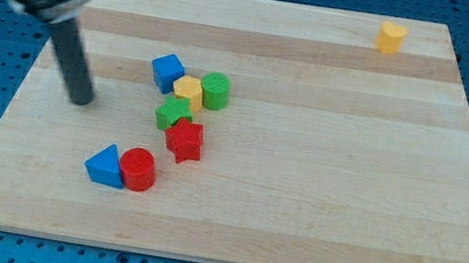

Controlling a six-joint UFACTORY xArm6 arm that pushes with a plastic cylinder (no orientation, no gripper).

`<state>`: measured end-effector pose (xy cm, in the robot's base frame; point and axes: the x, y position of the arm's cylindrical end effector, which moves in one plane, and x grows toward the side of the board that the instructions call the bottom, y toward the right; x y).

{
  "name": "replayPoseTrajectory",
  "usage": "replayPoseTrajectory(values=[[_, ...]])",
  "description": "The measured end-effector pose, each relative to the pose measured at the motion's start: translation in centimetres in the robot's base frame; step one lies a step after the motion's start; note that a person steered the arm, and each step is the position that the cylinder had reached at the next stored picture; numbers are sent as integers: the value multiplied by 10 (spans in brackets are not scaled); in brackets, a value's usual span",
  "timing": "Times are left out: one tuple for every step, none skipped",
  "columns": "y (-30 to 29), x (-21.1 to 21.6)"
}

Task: Move the red blocks into group of blocks

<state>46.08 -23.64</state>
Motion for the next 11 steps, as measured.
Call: replayPoseTrajectory(values=[[-6, 83], [35, 121], [97, 110], [120, 80], [138, 65], [149, 61], [146, 94], [189, 89], [197, 53], [201, 29], [207, 17]])
